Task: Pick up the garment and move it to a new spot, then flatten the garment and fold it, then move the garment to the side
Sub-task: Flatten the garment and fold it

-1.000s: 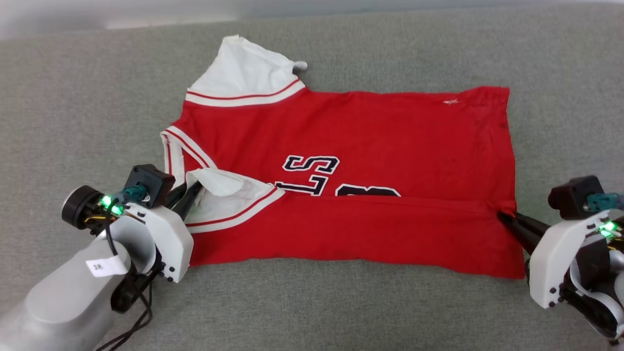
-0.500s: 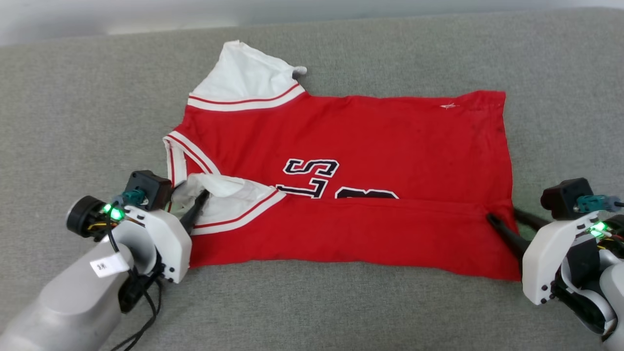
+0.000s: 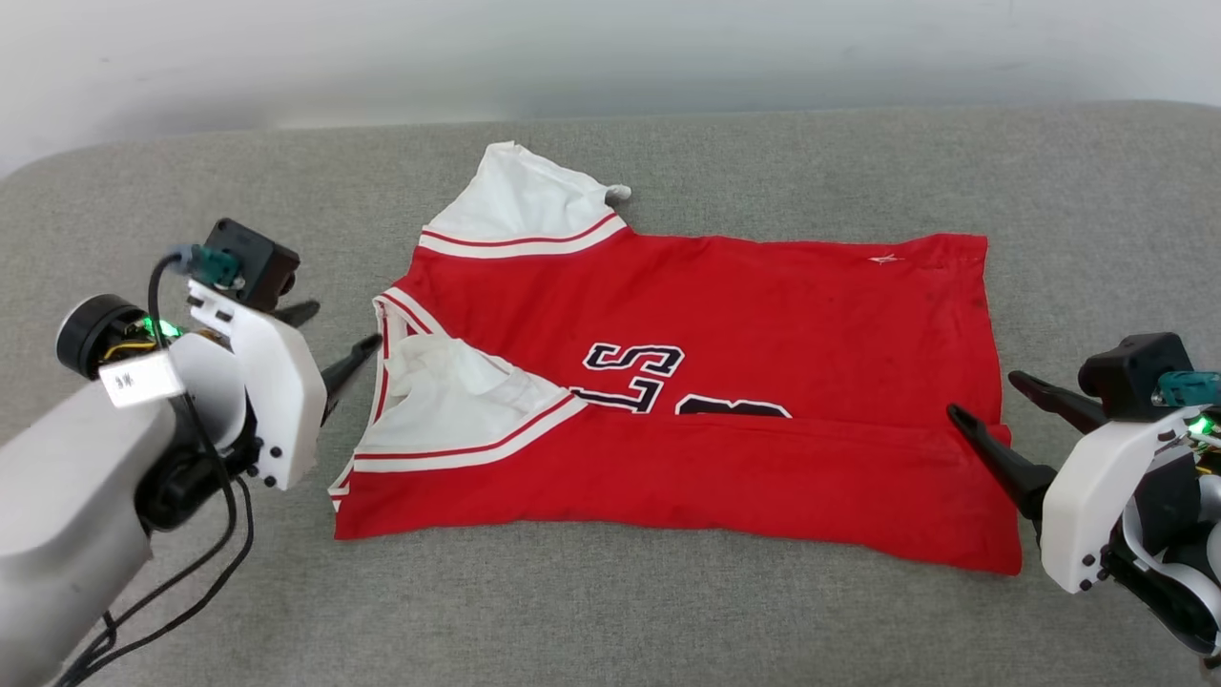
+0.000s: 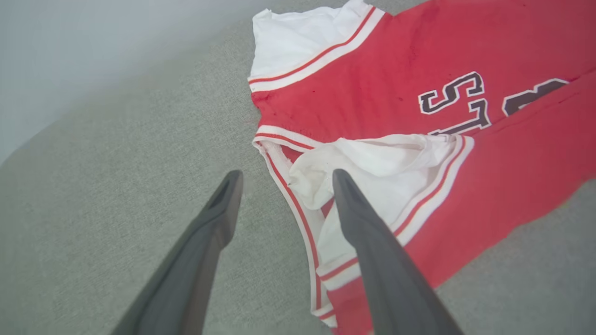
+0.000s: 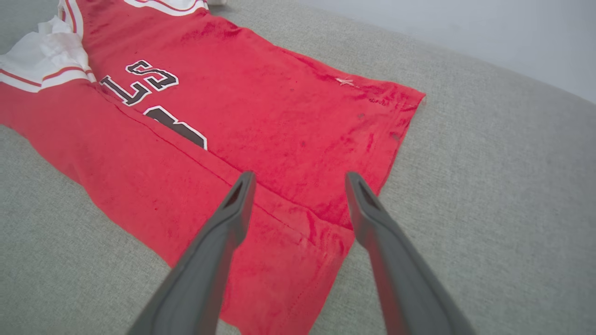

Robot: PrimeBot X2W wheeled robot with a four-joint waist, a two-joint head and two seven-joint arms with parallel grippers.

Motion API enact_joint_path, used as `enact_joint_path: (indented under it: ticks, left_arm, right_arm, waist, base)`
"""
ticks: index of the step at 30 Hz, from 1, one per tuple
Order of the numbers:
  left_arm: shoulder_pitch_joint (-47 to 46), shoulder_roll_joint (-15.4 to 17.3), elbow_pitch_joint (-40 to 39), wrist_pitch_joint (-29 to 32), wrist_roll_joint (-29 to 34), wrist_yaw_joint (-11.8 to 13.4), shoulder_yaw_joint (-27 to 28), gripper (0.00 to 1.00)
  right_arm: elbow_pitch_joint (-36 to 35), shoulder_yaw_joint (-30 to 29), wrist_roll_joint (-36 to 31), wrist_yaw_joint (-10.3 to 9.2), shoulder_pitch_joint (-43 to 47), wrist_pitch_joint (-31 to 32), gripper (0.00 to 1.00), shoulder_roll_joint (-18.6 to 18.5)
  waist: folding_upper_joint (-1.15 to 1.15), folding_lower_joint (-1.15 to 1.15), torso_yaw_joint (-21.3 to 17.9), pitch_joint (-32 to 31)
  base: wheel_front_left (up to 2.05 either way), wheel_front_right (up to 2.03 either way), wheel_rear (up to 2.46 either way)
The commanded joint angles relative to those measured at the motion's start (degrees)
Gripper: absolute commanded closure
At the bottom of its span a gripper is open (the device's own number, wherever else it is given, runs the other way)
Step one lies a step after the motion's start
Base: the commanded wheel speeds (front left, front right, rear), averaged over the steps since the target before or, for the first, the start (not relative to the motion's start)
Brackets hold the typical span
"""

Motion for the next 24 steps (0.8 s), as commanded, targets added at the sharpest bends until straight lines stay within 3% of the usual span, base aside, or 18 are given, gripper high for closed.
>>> enact_joint_path:
  ticks: [1, 6, 11, 24]
  left_arm:
    - [-0.58, 0.49, -0.86, 2.64, -1.72, -0.46, -0.19, 0.00]
    - [-1.54, 3.11, -3.72, 15.69, -8.12, -1.83, -1.61, 0.00]
    - [-1.20, 3.52, -2.61, 22.80, -10.74, -2.13, -3.58, 0.00]
    - [4.88, -1.71, 7.20, 25.45, -12.48, -2.58, -8.23, 0.00]
  right_arm:
    - [-0.62, -0.22, 0.16, -0.02, 0.65, 0.42, 0.00, -0.19]
    - [-2.10, 0.05, 0.53, -0.02, 1.46, 2.88, 0.00, -0.73]
    - [-2.71, 0.07, 0.79, -0.02, 1.16, 3.99, 0.00, -0.52]
    - [-1.51, 2.03, 1.28, -0.02, -1.08, 4.06, 0.00, 0.18]
  waist:
    - [0.00, 0.00, -0.09, -0.04]
    - [0.00, 0.00, -0.66, 0.18]
    - [0.00, 0.00, -1.51, 1.23]
    - [0.00, 0.00, -3.72, 3.58]
  base:
    - [0.00, 0.00, 0.00]
    - [0.00, 0.00, 0.00]
    - [0.00, 0.00, 0.00]
    - [0.00, 0.00, 0.00]
